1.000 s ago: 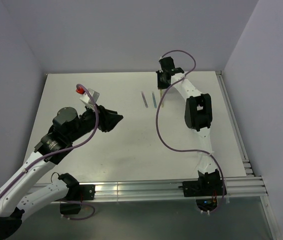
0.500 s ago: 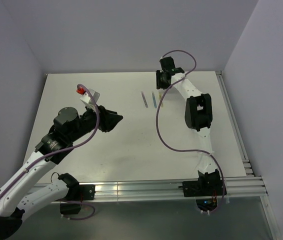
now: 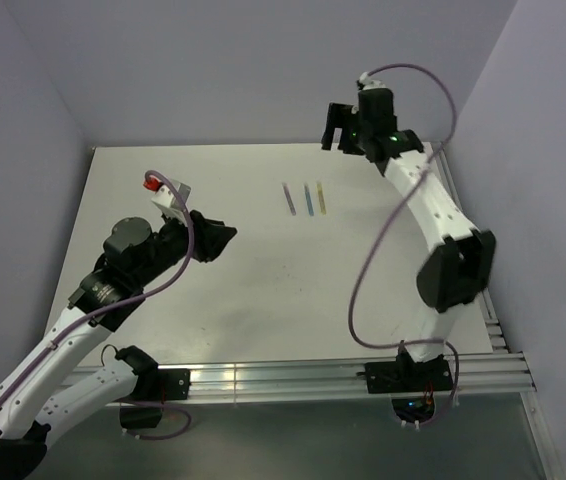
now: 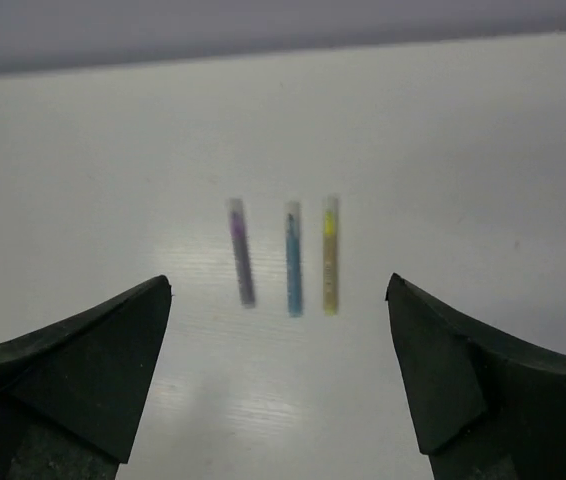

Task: Insert the pens into the pen caps

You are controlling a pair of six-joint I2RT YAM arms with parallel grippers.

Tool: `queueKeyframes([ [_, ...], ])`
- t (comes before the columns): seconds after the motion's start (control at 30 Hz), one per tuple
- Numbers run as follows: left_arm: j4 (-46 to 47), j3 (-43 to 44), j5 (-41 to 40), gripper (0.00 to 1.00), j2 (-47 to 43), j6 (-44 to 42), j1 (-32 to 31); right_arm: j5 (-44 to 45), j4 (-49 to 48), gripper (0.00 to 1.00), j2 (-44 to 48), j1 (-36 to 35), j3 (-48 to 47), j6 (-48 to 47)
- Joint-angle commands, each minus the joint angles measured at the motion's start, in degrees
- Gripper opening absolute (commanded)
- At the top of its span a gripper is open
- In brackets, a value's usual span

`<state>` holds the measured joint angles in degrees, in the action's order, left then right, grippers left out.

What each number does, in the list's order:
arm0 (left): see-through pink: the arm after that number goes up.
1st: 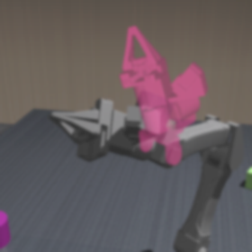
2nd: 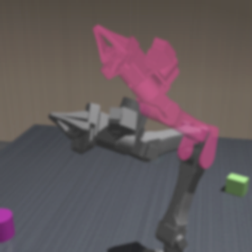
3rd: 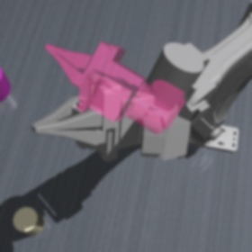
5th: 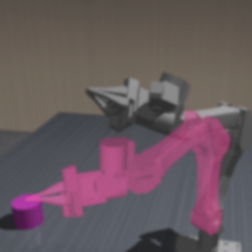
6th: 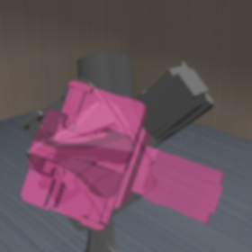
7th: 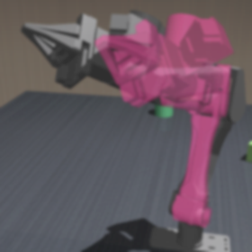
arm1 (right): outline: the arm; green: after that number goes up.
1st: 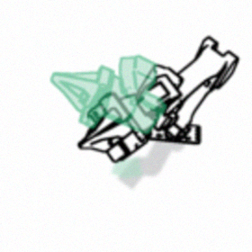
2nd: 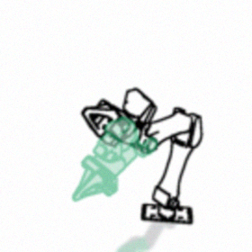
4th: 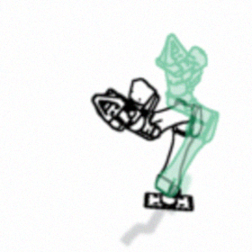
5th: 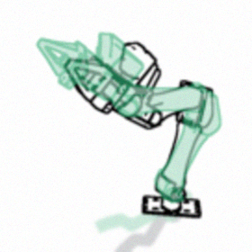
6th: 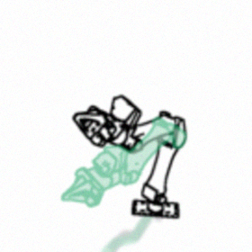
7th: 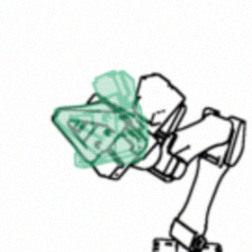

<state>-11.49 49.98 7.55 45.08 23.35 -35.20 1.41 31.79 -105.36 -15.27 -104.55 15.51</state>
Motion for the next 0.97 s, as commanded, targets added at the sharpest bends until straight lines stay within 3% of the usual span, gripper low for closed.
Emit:
queueKeyframes([
  [0.0,2.26,-0.67,-2.71,0.46,-2.18,-0.41,1.19,-3.06,-7.70,0.99,15.33,-0.47,9.42,3.82],
  [0.17,1.91,-1.28,-5.09,0.46,-3.33,-0.33,2.24,-3.52,-12.63,1.00,32.29,-2.22,28.48,5.50],
  [0.37,1.90,-1.37,-5.09,0.46,-3.77,0.11,4.00,-3.78,-14.47,1.00,43.55,-3.02,41.51,6.91],
  [0.93,2.08,-1.90,-4.39,0.46,-3.77,0.55,5.32,-4.40,-15.88,1.00,47.35,-3.19,44.34,5.94],
])
